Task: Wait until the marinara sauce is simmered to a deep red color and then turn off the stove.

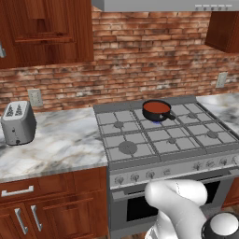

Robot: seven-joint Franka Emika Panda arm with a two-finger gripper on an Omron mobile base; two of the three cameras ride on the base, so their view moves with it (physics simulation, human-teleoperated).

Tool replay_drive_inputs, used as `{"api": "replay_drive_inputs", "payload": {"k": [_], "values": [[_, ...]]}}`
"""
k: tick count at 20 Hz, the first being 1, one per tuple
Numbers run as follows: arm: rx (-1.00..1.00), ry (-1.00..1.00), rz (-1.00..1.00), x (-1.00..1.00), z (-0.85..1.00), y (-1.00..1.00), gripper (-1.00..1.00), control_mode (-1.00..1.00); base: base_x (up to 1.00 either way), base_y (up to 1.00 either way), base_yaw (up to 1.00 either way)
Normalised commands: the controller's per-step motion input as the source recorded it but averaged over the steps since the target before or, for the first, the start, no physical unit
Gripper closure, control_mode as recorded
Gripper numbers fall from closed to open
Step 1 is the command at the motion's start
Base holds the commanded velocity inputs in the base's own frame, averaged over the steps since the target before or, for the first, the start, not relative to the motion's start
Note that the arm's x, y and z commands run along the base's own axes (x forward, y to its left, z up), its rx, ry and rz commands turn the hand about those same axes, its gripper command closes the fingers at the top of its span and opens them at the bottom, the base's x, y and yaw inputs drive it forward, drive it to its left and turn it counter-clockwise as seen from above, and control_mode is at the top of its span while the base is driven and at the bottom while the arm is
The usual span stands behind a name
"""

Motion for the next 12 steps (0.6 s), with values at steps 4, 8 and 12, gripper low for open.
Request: {"api": "replay_drive_inputs", "payload": {"k": [4, 8, 12], "values": [[0.00, -0.32, 0.00, -0.18, -0.19, -0.05, -1.00, -1.00, 0.00, 0.00, 0.00], [0.00, -0.31, 0.00, -0.07, -0.15, -0.04, -1.00, -1.00, 0.00, 0.00, 0.00], [0.00, -0.26, 0.00, -0.01, -0.24, -0.05, -1.00, -1.00, 0.00, 0.00, 0.00]]}}
